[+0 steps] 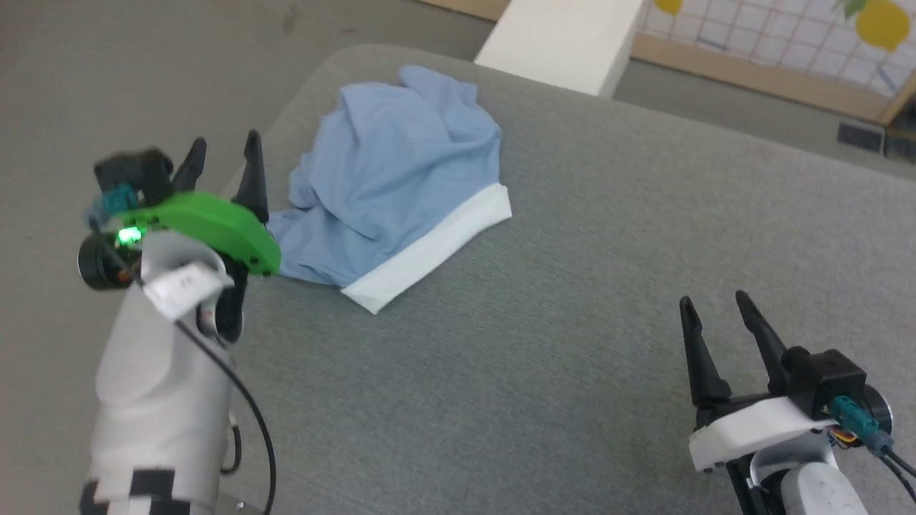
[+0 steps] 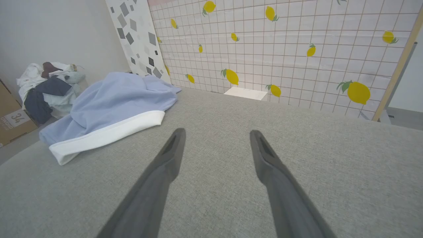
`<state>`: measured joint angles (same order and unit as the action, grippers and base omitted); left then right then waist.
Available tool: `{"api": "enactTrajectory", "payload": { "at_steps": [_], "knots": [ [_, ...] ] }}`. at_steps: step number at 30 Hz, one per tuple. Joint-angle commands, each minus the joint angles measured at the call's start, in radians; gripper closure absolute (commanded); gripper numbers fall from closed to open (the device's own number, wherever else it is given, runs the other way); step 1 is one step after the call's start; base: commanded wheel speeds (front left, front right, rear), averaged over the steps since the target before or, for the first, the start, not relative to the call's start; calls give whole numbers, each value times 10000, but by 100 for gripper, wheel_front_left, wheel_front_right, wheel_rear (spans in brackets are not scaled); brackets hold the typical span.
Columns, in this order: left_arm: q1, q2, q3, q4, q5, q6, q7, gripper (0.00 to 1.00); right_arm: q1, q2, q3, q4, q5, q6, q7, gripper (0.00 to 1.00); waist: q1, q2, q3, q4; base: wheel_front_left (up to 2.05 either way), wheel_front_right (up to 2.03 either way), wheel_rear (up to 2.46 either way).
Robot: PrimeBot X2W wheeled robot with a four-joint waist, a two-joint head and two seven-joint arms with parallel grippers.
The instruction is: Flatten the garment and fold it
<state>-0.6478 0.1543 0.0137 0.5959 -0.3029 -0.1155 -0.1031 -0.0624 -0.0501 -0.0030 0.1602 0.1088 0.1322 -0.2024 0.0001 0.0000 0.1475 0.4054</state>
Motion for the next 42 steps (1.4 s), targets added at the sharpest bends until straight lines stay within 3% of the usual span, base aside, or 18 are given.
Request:
{"api": "enactTrajectory", "payload": {
  "at_steps": [1,5,15,22,27,28,29,30,36,42],
  "knots": [
    [-451,69,-9,360,-199,-75,288,0,-199,-1,-3,-135,-124,-15,60,0,-1,0,780,-771,0,0,0],
    [-1463,220,13,1642,-537,-67,1481,0,-303,-1,-30,-439,-281,-15,245,0,-1,0,1268,-1323,0,0,0],
    [-2778,300,-151,4233,-646,906,4782,0,-373,-1,1,-1024,-499,-15,549,0,-1,0,2136,-2183,0,0,0],
    [-2936,59,-599,5168,-582,793,6373,0,-369,-1,61,-1228,-498,-15,623,0,-1,0,2514,-2296,0,0,0],
    [-2797,-144,-690,5509,-710,620,6743,0,-372,-1,104,-1248,-504,-15,650,0,-1,0,2625,-2241,0,0,0],
    [-2773,-156,-633,5499,-770,669,6578,50,-380,-1,116,-1235,-502,-15,650,0,-1,0,2630,-2216,0,0,0],
    [-2754,-173,-591,5469,-817,676,6394,84,-390,-1,128,-1221,-496,-15,647,0,-1,0,2622,-2189,0,0,0],
    [-2717,-204,-534,5443,-894,644,6181,100,-398,-1,151,-1191,-487,-15,636,0,-1,0,2582,-2158,0,0,0],
    [-2711,-215,-204,5053,-1164,697,4354,100,-417,-1,245,-920,-348,-15,510,0,-1,0,2226,-1908,0,0,0],
    [-3055,39,-36,4517,-1264,463,2516,100,-359,-1,440,-412,-41,-15,272,0,-1,0,1508,-1625,0,0,0]
  ]
}}
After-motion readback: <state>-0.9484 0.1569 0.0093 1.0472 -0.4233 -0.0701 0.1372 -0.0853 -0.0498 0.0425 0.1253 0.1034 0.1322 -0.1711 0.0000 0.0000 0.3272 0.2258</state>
